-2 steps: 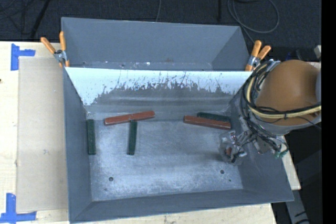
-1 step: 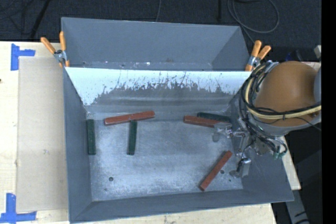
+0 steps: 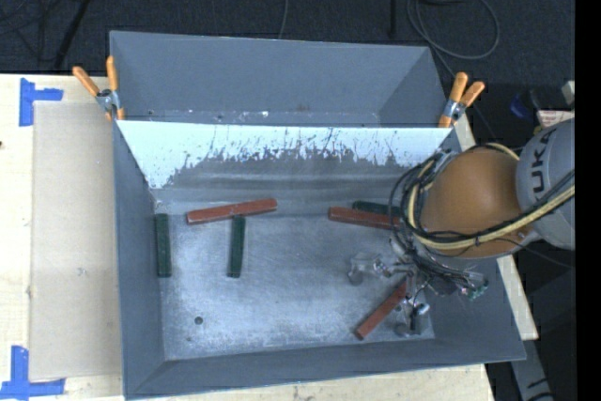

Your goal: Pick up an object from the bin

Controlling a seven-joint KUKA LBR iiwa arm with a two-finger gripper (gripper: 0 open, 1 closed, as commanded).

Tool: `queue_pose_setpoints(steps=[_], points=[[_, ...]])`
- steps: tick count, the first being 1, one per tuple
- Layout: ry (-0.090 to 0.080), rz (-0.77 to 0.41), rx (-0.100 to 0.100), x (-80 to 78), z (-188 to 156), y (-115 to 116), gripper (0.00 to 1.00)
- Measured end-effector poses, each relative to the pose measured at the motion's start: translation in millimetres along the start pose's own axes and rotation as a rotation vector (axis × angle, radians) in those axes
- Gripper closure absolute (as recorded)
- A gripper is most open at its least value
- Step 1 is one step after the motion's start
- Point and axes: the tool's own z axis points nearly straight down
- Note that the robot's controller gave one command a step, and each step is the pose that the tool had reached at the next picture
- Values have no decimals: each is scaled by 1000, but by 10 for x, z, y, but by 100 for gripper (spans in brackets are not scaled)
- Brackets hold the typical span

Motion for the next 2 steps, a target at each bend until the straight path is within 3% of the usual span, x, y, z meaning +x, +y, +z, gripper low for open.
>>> queue_pose_setpoints(steps=[1,2], points=[[-2,6,2,62,-15,58,0],[-3,5,3,58,-15,56,100]])
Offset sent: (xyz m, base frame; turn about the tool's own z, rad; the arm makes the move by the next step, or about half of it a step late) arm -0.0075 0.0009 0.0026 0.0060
